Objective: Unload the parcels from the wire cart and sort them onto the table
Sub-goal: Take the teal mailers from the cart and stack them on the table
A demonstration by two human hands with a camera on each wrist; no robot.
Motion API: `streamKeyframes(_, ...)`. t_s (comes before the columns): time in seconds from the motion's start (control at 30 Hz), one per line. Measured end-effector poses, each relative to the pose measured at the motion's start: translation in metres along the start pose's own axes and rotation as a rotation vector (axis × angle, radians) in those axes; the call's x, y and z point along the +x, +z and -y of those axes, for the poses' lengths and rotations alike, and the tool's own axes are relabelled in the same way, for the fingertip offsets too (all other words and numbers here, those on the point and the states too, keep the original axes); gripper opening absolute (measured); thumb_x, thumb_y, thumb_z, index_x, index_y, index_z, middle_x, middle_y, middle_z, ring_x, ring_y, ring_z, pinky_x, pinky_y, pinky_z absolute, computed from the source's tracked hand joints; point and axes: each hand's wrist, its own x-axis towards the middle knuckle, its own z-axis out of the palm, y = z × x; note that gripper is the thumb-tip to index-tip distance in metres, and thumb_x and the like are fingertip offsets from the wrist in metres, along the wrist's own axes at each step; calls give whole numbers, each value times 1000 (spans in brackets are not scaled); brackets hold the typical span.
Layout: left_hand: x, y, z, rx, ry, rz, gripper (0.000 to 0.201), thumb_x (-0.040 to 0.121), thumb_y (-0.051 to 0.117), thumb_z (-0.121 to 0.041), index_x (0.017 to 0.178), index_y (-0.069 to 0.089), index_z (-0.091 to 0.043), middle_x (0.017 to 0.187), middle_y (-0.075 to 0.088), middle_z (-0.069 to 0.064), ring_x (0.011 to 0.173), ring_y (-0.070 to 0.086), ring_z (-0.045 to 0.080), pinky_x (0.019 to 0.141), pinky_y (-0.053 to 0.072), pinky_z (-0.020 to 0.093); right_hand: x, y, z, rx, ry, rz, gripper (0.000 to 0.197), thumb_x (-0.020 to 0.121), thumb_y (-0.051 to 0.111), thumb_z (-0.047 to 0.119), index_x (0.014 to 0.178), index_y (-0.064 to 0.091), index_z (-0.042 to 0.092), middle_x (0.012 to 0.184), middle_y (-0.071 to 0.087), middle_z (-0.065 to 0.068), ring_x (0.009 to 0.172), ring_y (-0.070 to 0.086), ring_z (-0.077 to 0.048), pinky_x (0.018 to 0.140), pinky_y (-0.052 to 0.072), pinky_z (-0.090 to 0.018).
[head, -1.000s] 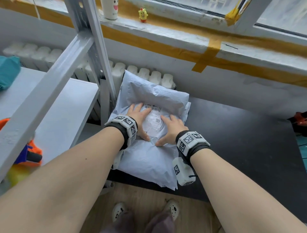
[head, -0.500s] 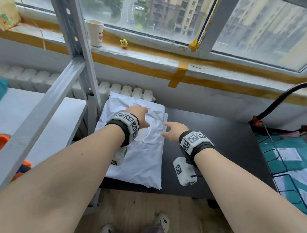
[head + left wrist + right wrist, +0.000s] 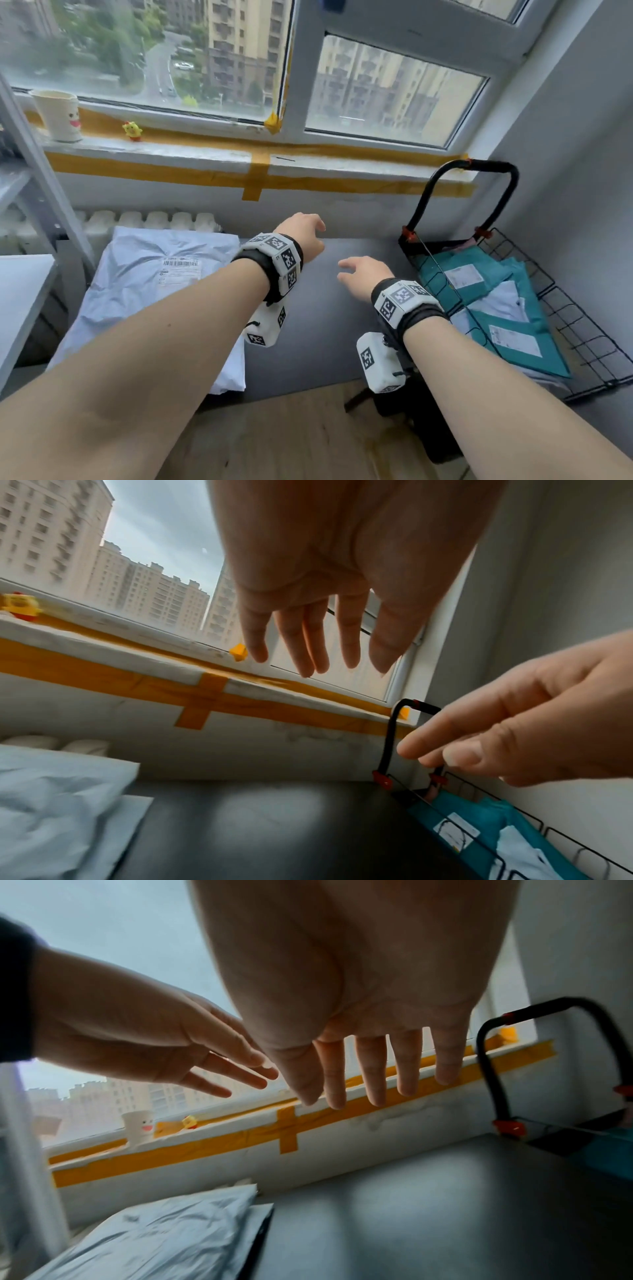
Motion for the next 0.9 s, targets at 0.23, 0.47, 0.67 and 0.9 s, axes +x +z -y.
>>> streamKeyframes(0.23,3,66,-111,-30,91,46,34,90,55,-22,124,57,-19,130,56,0,120,51,18,97,41,28,-29,-39,-117,75,36,-84,39,94,50,30,133,54,26,139,53,3,129,47,-21,109,35,-30)
streamKeyframes(0.47,16,163,-246,-44,163,84,34,89,55,-18,122,59,-19,127,58,2,116,55,21,90,40,24,-64,-80,-279,68,96,-116,36,95,47,26,129,57,23,136,55,-2,125,49,-24,103,38,-28)
streamKeyframes(0.67,34,232,-323,-40,173,106,33,87,56,-18,120,60,-18,124,61,1,115,56,19,90,40,21,-72,-101,-384,133,143,-122,33,95,49,23,126,60,19,133,58,-3,122,52,-21,98,39,-25)
streamKeyframes(0.9,75,285,-372,29,196,147,32,88,55,-15,120,60,-15,125,59,2,117,54,19,98,42,27,-41,-104,-465,216,205,-111,29,92,49,16,115,66,21,125,63,-3,113,58,-22,93,43,-25)
